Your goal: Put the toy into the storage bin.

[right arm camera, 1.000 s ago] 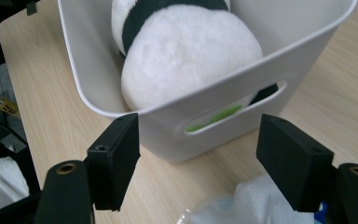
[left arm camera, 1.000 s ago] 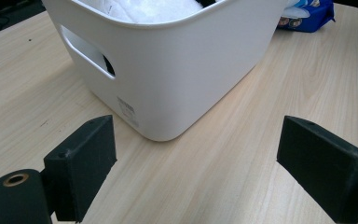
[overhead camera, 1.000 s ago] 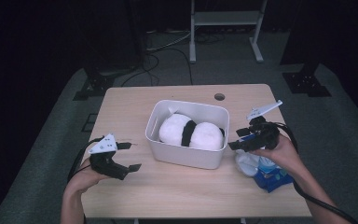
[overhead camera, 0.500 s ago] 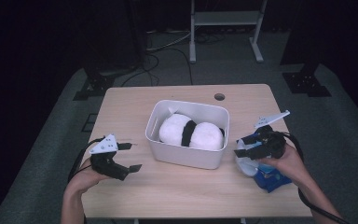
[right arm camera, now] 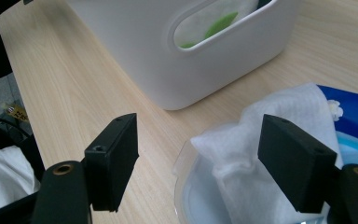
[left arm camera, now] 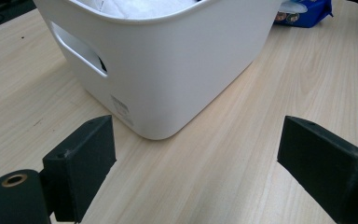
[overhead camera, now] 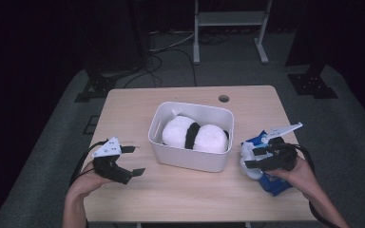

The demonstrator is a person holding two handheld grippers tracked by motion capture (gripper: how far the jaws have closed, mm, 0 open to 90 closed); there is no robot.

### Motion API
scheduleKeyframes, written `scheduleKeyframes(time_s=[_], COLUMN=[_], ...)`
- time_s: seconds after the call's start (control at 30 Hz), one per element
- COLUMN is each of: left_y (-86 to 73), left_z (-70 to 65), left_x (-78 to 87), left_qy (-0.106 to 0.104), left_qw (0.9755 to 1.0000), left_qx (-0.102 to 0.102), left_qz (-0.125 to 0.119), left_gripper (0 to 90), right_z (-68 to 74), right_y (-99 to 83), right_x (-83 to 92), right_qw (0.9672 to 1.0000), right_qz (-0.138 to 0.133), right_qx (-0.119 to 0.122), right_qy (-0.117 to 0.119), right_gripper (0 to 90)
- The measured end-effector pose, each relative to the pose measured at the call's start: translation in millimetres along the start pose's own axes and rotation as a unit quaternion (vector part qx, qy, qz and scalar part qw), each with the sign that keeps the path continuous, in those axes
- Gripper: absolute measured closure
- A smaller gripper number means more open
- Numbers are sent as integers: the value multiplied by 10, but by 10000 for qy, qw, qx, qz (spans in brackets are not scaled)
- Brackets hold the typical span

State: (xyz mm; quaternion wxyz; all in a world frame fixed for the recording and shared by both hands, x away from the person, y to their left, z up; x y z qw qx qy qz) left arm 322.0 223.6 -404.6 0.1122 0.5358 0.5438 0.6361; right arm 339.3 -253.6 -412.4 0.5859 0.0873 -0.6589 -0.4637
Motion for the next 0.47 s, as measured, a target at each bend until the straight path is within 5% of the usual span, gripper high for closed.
scheduleKeyframes(time_s=[0.47], left_y=[4], left_z=[-2], left_x=[-4], left_qy=[-9], left_qw=[10000], left_qx=[-17], left_qz=[18], left_gripper=[99], right_z=[95], right_y=[-167], right_x=[52], right_qw=[10000], right_qz=[-61], right_qx=[-16], right_qy=[-46], right_gripper=[272])
Point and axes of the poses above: each handheld gripper's, and its own axes: x roughly backward along the jaws, y roughly out of its top, z roughly to its left, the point moved 3 cm from there along -x, roughly forward along the jaws, and after that the axes turned 12 degrees about x, right-handed, at the moved point
